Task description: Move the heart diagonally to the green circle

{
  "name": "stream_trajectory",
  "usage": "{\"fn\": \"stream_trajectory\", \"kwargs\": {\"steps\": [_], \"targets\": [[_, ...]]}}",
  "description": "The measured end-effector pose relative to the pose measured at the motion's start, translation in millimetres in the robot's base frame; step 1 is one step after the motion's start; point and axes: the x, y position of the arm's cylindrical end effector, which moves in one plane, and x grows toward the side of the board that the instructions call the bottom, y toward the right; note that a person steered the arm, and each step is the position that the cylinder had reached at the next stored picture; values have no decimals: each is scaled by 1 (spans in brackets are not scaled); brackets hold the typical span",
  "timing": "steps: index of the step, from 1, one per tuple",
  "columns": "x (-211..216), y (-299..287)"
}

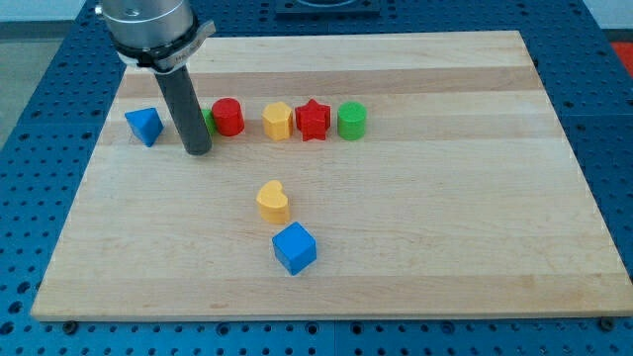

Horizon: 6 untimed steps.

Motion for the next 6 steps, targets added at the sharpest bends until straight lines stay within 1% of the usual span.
{"fn": "stream_trajectory", "kwargs": {"steps": [1,2,3,4,5,6], "targets": [[2,0],[34,-9],[72,-40],[96,-3],[90,71],[53,158]]}}
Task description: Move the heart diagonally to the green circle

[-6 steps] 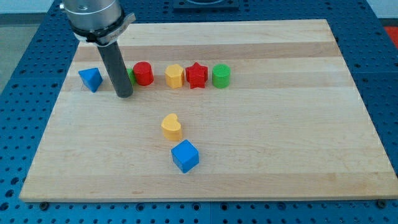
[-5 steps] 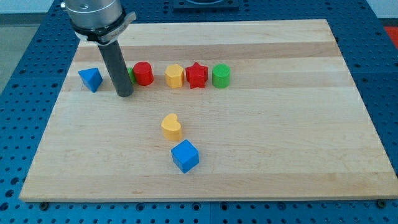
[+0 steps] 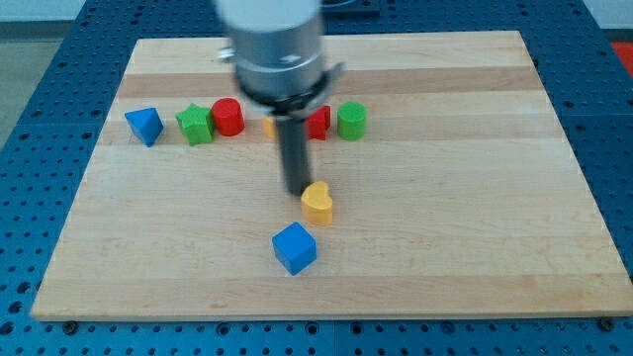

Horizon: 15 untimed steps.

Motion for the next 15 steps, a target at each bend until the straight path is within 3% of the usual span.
{"fn": "stream_trajectory", "kwargs": {"steps": [1,2,5,6,7,9,12,13,14,15], "targets": [[-9,44],[31,-2],[50,-149],[90,-157],[100,-99],[59,8],[65,-67],[68,-123],[55,-140],[75,-145]]}}
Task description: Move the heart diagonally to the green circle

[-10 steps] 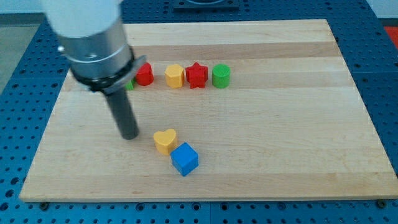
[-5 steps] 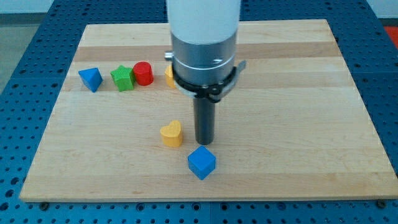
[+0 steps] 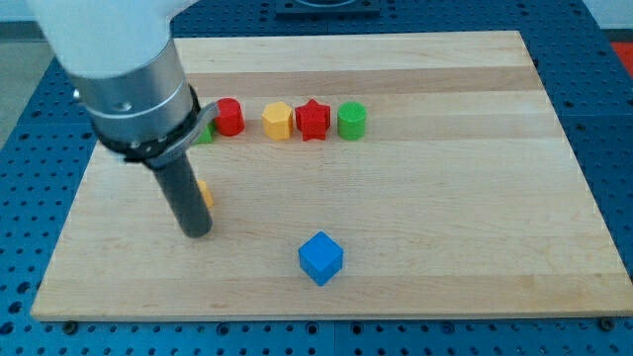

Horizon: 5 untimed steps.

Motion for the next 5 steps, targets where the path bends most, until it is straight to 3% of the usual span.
{"fn": "stream_trajectory", "kwargs": {"steps": [1,2,3,4,5], "targets": [[23,-59],[0,-79],[-42,-51],[-63,20],[-63,75]]}}
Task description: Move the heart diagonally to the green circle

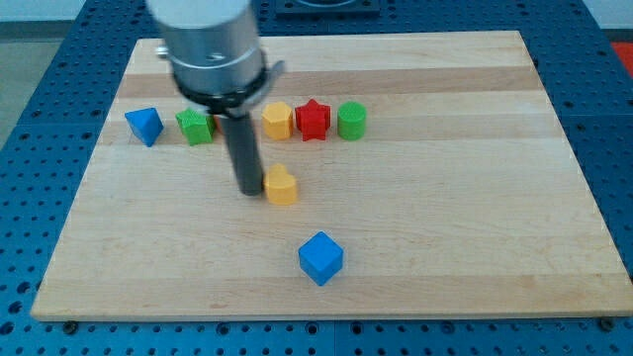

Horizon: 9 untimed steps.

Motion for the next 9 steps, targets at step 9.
{"fn": "stream_trajectory", "kwargs": {"steps": [9], "targets": [[7,64]]}}
